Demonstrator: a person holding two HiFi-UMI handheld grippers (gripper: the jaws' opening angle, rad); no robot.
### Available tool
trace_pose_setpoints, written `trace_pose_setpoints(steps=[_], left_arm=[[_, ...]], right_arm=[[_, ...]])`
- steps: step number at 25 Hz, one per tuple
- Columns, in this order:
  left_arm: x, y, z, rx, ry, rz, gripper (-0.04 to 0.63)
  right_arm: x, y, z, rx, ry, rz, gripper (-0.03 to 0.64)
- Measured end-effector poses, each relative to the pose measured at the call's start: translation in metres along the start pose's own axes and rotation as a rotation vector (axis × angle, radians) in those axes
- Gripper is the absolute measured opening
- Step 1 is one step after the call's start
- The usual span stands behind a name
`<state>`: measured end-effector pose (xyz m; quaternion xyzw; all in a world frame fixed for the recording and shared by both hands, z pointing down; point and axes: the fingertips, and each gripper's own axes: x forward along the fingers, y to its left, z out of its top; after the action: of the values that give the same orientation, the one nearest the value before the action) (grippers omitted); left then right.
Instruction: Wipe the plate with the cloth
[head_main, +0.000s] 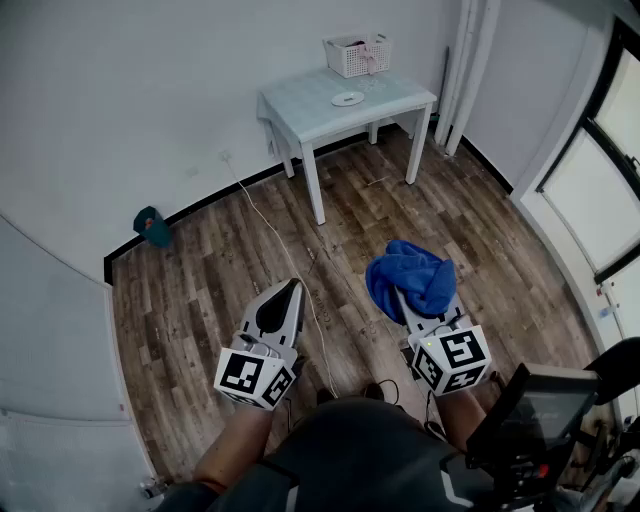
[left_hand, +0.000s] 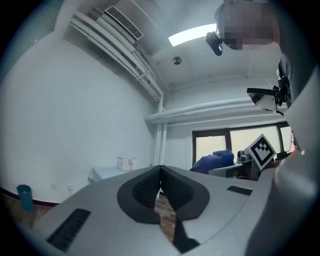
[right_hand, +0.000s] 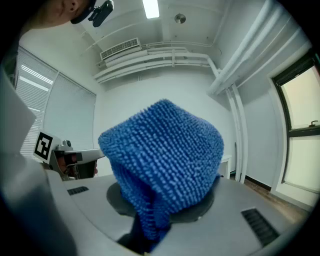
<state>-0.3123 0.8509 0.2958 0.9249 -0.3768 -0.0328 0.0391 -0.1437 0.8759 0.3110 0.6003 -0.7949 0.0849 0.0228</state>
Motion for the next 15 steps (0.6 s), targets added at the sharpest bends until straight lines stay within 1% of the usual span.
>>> trace_pose_setpoints(steps=[4,10,15], left_arm=[[-0.007,0.003,0.002,0.038,-0.013,0.006,0.009],[-0.021,0.015,-0.004,0.023,-0.009,0.022,0.010],[-0.028,0.032,-0.011,-0.014,0.026,0.016,0.010]], right_arm=[[0.003,0.009,0.002,-0.004,-0.008,0.002,0.112],[0.010,0.021,0.002,0.039,-0.032,0.016,0.113],[0.020,0.037,0.002,0.025,-0.017,0.001,0.114]])
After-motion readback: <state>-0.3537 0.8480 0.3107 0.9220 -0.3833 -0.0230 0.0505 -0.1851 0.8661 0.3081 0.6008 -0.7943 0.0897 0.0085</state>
